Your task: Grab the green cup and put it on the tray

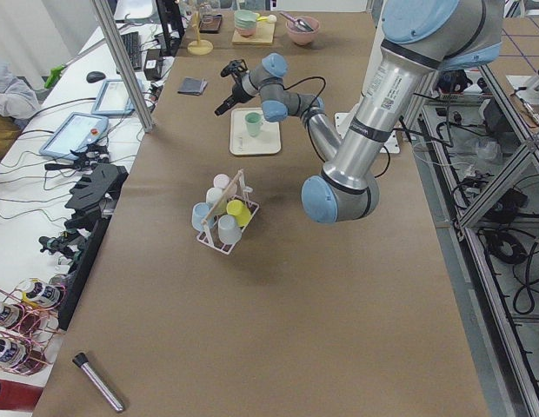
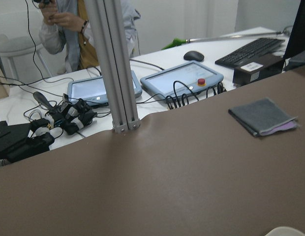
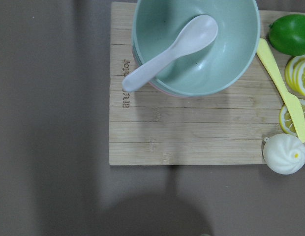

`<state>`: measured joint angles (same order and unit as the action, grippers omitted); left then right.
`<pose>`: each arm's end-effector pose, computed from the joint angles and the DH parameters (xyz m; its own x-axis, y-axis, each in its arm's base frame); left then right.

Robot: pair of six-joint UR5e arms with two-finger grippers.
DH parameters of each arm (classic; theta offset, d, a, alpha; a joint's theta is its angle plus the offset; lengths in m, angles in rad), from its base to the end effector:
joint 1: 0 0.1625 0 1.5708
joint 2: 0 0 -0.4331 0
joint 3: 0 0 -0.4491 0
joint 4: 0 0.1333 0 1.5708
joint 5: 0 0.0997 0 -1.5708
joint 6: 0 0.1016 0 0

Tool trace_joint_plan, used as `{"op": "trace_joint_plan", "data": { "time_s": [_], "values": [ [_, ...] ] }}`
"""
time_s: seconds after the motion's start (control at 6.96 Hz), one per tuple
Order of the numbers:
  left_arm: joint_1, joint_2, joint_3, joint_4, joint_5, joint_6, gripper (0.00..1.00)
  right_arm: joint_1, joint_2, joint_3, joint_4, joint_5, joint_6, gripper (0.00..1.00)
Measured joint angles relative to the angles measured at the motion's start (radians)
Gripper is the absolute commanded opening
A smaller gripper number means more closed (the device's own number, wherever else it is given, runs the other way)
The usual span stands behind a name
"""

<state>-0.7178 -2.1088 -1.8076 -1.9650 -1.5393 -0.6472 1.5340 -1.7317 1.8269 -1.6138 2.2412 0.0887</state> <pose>0.4189 -0.5470 0.1682 0.7195 0.4303 -0.5451 0.1745 0.6477 0.7417 0.0524 -0.4837 0.6216 0.7820 0.0274 0.6226 -0.0327 0.9995 -0.0030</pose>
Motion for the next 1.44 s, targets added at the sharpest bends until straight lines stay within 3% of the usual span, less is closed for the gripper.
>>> {"op": "trace_joint_plan", "data": {
  "time_s": [0.29, 0.43, 0.86, 1.44],
  "values": [
    [-0.255, 0.079, -0.018, 0.214, -0.359, 0.162, 0.98, 0.000, 0.005, 0.004, 0.000, 0.000, 0.004, 1.00],
    [-0.376, 0.153, -0.016, 0.286, -0.496, 0.261, 0.98, 0.000, 0.006, 0.008, 0.000, 0.000, 0.006, 1.00],
    [-0.687, 0.466, -0.001, 0.356, -0.810, 0.479, 0.98, 0.000, 0.008, 0.012, 0.000, 0.004, 0.008, 1.00],
    [-0.890, 0.660, 0.064, 0.371, -0.877, 0.612, 0.98, 0.000, 0.008, 0.020, 0.000, 0.016, 0.009, 1.00]
  ]
}}
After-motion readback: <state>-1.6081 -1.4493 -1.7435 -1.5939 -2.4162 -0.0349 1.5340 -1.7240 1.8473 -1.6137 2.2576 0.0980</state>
